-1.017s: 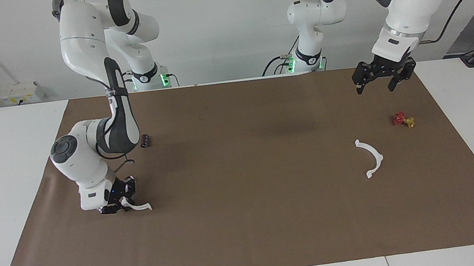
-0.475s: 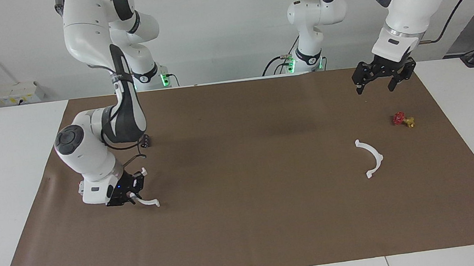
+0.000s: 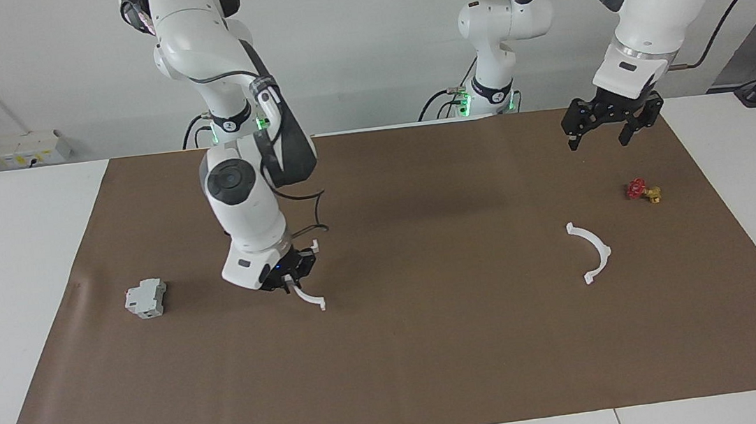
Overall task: Assemble drain pipe with both arms
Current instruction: 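Grasp the white clamp half and carry it toward the table center, then lower the white clamp half onto the table center with the right gripper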
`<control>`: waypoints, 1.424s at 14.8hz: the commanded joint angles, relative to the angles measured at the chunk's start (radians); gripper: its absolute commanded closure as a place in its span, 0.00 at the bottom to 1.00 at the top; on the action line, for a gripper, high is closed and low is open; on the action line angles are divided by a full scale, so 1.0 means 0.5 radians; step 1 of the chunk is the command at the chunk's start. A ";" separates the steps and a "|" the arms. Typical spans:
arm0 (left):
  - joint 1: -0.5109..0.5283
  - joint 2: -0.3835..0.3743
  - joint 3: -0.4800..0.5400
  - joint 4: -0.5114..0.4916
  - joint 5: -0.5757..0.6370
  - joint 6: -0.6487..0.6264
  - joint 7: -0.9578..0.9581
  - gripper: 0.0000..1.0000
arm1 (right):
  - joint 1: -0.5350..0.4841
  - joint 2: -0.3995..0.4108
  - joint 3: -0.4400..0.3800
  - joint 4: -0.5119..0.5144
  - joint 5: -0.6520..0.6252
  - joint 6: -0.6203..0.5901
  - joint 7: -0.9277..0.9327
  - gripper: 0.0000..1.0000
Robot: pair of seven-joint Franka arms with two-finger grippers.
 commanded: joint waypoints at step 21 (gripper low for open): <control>0.013 -0.020 -0.006 -0.034 -0.035 0.038 0.027 0.00 | 0.519 0.204 -0.002 -0.066 -0.099 0.385 0.505 1.00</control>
